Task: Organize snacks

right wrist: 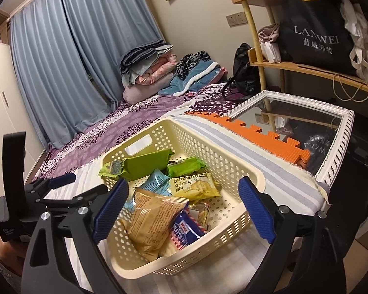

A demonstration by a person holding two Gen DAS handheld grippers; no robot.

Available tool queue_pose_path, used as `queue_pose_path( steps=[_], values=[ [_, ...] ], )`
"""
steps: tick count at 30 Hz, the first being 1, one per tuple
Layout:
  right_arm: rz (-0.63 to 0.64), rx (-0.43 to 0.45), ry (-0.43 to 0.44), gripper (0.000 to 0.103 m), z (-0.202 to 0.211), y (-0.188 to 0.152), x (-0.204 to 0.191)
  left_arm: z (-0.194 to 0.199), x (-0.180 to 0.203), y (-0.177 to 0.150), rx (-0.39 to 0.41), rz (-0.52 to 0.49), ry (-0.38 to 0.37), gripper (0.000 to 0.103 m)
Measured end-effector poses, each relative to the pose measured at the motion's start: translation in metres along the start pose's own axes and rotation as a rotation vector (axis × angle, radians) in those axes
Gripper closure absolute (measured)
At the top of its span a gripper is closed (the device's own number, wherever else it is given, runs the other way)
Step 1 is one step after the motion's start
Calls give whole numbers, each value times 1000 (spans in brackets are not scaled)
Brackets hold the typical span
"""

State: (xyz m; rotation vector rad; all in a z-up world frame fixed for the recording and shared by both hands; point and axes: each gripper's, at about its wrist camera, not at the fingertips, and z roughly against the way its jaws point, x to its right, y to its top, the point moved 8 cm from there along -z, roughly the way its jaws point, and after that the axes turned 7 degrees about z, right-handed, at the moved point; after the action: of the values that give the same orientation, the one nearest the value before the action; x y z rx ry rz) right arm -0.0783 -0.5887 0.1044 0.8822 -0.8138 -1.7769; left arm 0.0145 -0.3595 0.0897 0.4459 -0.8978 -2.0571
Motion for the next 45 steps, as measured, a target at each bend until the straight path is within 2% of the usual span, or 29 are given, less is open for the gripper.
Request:
queue_pose_path(
  steps=[15,21,29,35,39,45],
  values=[
    [109,15,-10,5,22,3,-36,43,-17,5,85,29,-2,3],
    [153,-13,-33,5,26,0,-48,56,-25,4,105,43,8,3],
    [206,-63,-90,5,28,-13,-57,71,-33,0,140,23,47,3],
    [271,-52,-137,5,34,-17,-64,83,-35,0,170,24,67,3],
    [301,-62,-168,5,35,-20,-67,89,-35,-3,188,-4,131,3],
    [335,-69,-172,5,37,-25,-74,93,-36,-7,185,22,118,3]
  ],
)
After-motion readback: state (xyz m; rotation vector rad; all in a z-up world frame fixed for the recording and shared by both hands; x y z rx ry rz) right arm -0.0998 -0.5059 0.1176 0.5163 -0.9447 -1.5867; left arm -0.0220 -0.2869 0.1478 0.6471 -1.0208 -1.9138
